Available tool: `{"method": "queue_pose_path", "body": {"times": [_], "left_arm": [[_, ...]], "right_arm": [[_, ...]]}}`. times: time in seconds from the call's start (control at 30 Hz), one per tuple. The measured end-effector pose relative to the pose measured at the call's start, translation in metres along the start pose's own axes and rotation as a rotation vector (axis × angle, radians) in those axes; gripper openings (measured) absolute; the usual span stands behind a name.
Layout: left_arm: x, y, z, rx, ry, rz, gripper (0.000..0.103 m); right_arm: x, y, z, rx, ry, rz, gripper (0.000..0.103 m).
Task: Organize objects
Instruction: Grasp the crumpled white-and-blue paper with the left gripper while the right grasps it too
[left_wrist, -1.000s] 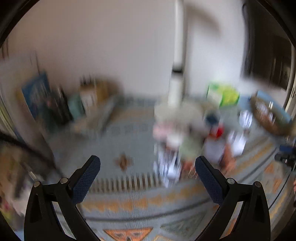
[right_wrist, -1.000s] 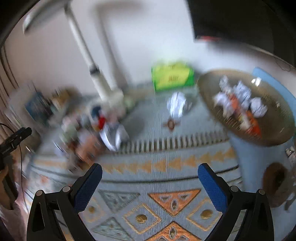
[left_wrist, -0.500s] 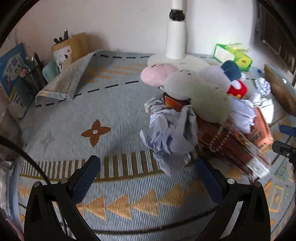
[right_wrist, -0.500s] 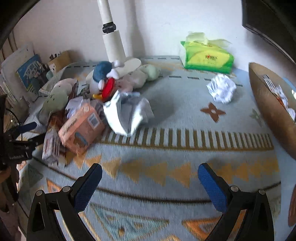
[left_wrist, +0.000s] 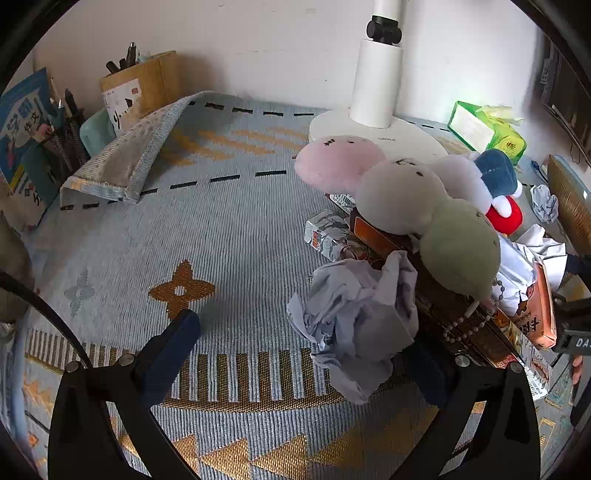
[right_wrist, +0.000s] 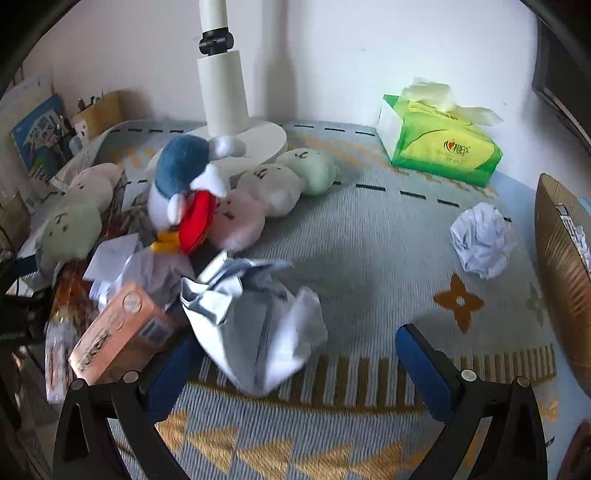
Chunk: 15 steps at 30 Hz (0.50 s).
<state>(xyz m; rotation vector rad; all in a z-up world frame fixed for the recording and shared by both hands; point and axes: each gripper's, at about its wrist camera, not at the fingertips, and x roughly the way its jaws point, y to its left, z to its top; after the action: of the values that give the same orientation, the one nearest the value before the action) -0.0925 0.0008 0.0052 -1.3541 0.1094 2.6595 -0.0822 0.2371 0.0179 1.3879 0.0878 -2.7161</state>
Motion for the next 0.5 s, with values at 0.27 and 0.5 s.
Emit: {"method": "queue_pose_path", "body": {"times": [0.27,0.5], "left_arm": [[0.001,0.001,0.001,0.000,0.000,0.000,0.103],[-0.014,0.010,-0.001,-0.048,-0.076,-0.026,0.035]], "right_arm": [[0.004,0.000,0.004,0.012,-0.003,-0.008,0.103],[-0.010,0.017,0.000,-0.059,-0.065,0.018,0.045]]}}
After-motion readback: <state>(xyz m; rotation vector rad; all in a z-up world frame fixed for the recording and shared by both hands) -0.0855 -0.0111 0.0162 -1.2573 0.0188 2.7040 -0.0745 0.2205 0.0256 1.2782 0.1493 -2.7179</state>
